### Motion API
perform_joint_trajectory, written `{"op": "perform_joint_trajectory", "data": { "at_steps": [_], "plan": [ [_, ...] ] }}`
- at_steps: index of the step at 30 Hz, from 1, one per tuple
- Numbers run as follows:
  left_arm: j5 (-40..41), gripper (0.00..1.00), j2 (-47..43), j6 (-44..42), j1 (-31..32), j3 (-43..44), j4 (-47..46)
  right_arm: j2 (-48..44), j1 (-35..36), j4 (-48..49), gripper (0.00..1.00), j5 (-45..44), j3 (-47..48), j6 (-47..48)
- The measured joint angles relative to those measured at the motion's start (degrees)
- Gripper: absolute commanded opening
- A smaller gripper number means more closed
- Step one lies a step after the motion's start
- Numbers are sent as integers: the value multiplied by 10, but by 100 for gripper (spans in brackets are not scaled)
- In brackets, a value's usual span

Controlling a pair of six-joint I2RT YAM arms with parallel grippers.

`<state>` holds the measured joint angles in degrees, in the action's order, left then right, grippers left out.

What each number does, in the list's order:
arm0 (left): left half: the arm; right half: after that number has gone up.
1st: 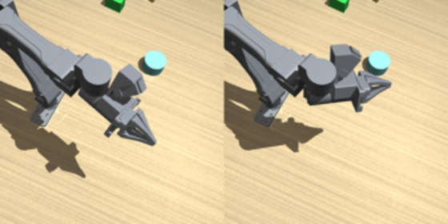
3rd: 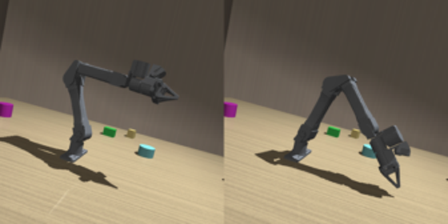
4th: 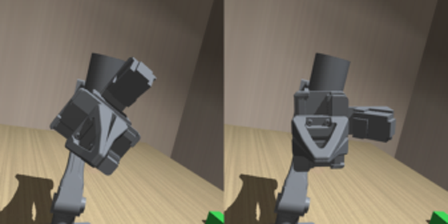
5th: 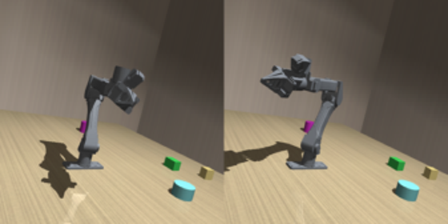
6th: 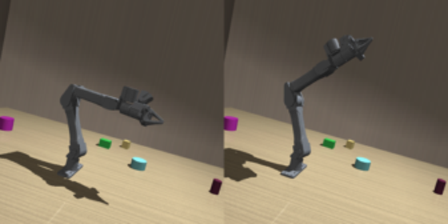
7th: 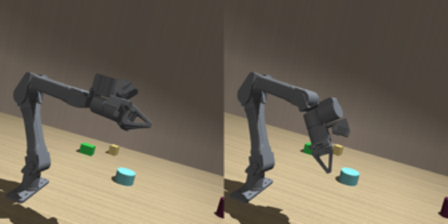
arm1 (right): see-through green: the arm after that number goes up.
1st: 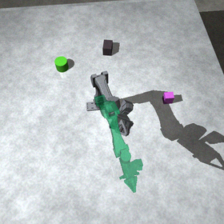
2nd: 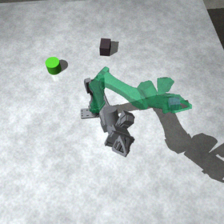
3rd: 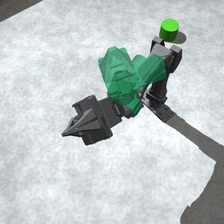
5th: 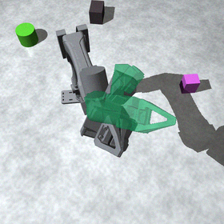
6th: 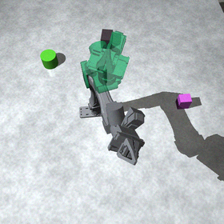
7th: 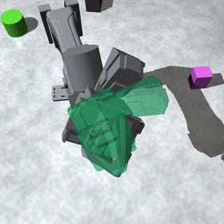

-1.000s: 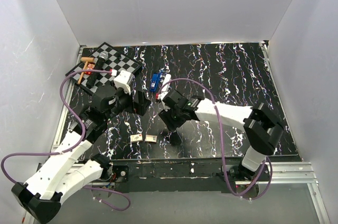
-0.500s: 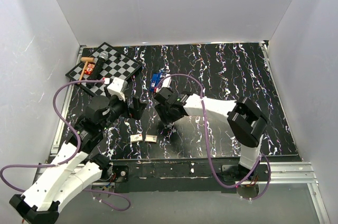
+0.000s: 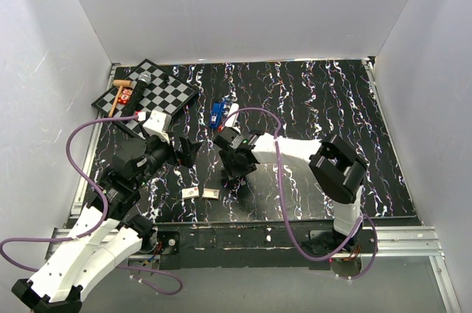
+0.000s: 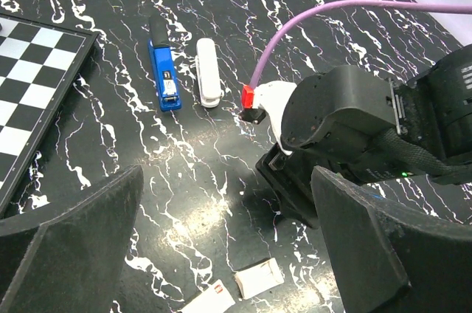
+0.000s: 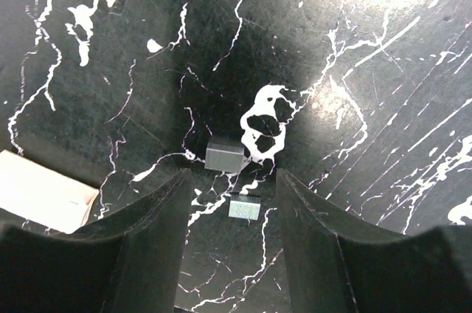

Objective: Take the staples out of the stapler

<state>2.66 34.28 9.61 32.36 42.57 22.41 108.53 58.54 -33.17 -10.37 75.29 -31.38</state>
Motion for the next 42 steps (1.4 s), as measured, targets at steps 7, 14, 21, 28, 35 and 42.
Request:
{"op": "perform_joint_trajectory", "data": {
  "at_steps": [7, 14, 21, 28, 35, 42],
  "plan": [
    [2, 98, -5, 0, 0, -1, 0, 21, 0, -9, 51, 0, 15, -4],
    [2, 98, -5, 0, 0, -2, -1, 28, 2, -16, 42, 0, 26, -6],
    [2, 98, -5, 0, 0, -2, -1, 41, 7, -19, 34, -1, 41, -6],
    [4, 98, -6, 0, 0, -6, -1, 44, 8, -23, 26, -2, 46, -6],
    [4, 98, -7, 0, 0, -7, -1, 44, 9, -24, 20, -6, 46, -5],
    [12, 98, -12, -1, 0, -9, -1, 15, 26, -33, 18, -13, 44, 6]
  ]
}}
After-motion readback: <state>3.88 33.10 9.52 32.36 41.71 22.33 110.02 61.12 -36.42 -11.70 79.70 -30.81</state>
